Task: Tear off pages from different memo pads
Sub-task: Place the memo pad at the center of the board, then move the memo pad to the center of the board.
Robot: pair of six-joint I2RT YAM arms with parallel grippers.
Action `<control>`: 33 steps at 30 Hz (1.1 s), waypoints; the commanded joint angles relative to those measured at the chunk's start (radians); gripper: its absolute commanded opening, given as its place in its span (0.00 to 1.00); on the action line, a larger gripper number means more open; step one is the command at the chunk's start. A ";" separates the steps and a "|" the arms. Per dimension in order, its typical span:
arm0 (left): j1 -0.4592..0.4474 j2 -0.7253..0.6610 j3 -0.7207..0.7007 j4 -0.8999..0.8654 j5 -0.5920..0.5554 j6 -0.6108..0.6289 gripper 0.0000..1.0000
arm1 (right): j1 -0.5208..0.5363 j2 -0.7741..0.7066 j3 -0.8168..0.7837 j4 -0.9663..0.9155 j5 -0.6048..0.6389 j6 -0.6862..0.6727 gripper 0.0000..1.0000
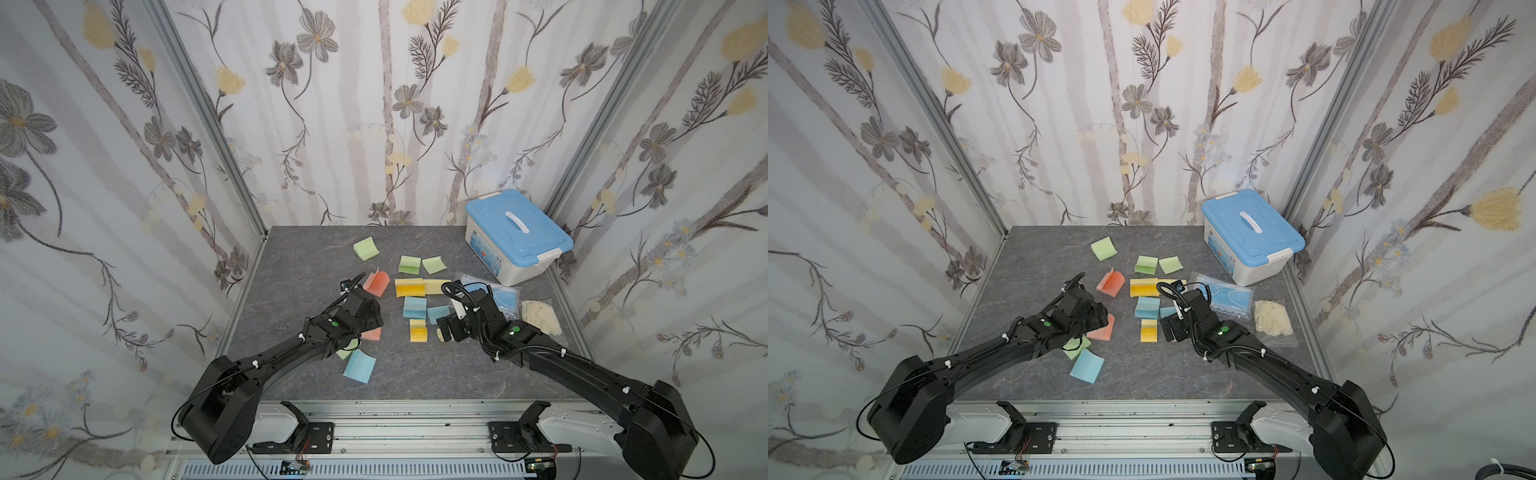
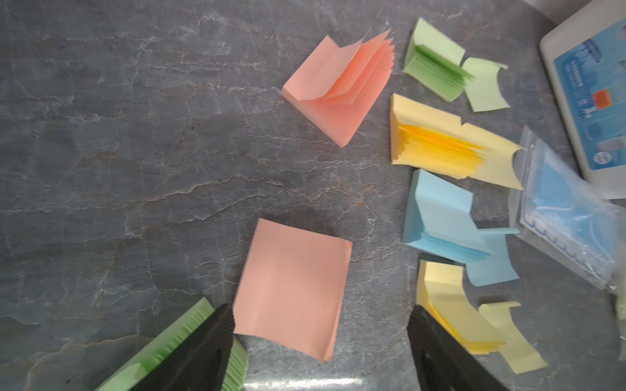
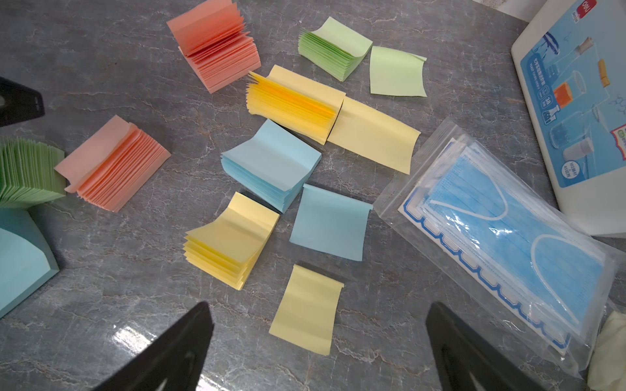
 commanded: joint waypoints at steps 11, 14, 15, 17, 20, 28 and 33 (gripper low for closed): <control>0.050 0.298 0.112 0.057 0.157 0.106 0.95 | 0.020 0.093 0.024 0.047 -0.006 -0.022 1.00; 0.046 0.333 0.128 0.026 0.132 0.134 0.92 | 0.027 0.109 0.035 0.040 -0.009 -0.026 1.00; 0.041 0.340 0.130 0.023 0.128 0.143 0.91 | 0.029 0.112 0.037 0.038 -0.011 -0.027 1.00; 0.034 0.351 0.131 0.024 0.133 0.161 0.87 | 0.032 0.117 0.041 0.035 -0.010 -0.031 1.00; 0.011 0.363 0.136 0.021 0.140 0.184 0.82 | 0.034 0.113 0.041 0.031 -0.006 -0.034 1.00; -0.074 0.358 0.058 0.090 0.186 0.119 0.76 | 0.036 0.087 0.034 0.026 0.021 -0.035 1.00; -0.148 0.338 -0.018 0.130 0.186 0.043 0.76 | 0.036 0.082 0.033 0.024 0.022 -0.031 1.00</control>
